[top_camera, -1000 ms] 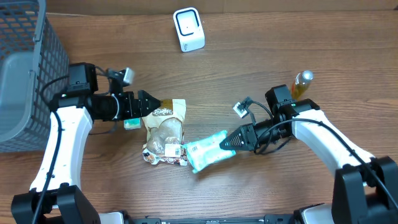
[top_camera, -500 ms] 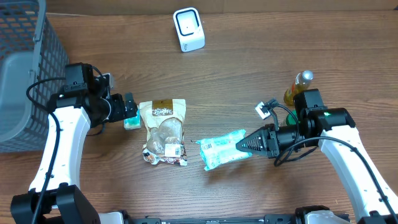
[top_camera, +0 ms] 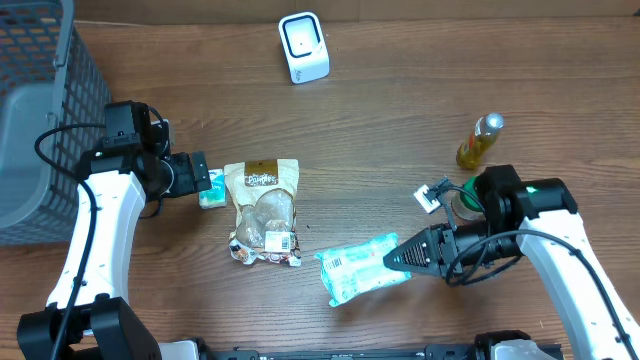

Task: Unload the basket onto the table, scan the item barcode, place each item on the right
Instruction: 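Carry the packet right with the right gripper, left arm retracting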

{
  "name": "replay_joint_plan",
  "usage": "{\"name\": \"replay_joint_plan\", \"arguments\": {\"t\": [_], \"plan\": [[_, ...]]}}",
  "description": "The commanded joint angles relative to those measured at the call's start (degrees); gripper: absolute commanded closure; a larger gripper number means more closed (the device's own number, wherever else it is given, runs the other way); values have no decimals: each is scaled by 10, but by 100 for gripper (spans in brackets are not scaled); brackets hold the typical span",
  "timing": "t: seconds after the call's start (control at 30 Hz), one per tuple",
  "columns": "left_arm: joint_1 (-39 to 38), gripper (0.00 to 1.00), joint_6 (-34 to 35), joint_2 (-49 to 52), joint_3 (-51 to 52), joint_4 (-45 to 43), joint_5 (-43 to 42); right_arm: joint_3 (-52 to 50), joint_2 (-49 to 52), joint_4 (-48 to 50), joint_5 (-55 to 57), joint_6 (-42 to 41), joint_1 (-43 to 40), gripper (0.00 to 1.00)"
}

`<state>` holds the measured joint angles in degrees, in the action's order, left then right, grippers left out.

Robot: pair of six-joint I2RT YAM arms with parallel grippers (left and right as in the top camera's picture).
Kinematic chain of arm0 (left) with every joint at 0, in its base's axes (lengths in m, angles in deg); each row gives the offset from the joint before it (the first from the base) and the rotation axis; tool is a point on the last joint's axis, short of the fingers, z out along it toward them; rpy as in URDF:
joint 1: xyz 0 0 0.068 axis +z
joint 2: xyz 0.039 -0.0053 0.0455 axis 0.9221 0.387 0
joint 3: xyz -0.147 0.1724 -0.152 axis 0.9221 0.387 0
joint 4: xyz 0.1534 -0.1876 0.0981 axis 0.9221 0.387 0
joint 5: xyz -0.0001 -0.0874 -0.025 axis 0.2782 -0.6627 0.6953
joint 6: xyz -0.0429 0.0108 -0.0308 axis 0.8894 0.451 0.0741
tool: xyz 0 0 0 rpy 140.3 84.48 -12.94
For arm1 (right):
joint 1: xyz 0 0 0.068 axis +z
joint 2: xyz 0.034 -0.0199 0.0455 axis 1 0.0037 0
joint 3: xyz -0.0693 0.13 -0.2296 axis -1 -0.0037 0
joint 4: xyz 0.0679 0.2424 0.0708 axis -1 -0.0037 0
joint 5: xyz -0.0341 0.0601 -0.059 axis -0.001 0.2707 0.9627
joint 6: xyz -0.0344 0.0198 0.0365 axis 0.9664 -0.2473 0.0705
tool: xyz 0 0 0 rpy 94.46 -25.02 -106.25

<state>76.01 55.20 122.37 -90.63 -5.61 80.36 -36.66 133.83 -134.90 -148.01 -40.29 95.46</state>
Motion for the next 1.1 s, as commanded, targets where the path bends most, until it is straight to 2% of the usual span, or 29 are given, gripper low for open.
{"name": "replay_joint_plan", "arguments": {"t": [0.0, 0.47, 0.7, 0.9, 1.0, 1.07], "plan": [[2, 0, 6, -1, -12, -1, 10, 13, -26, -1, -29, 38, -1, 96], [2, 0, 6, -1, -12, -1, 10, 13, -39, 15, -39, 38, -1, 96], [2, 1, 6, -1, -12, -1, 10, 13, -38, 92, 24, 24, -1, 96], [2, 1, 6, -1, -12, -1, 10, 13, -38, 212, 84, -133, -1, 96], [2, 0, 6, -1, -12, -1, 10, 13, -38, 287, 190, -242, -1, 96], [2, 0, 6, -1, -12, -1, 10, 13, -38, 342, 276, -342, -1, 96]]}}
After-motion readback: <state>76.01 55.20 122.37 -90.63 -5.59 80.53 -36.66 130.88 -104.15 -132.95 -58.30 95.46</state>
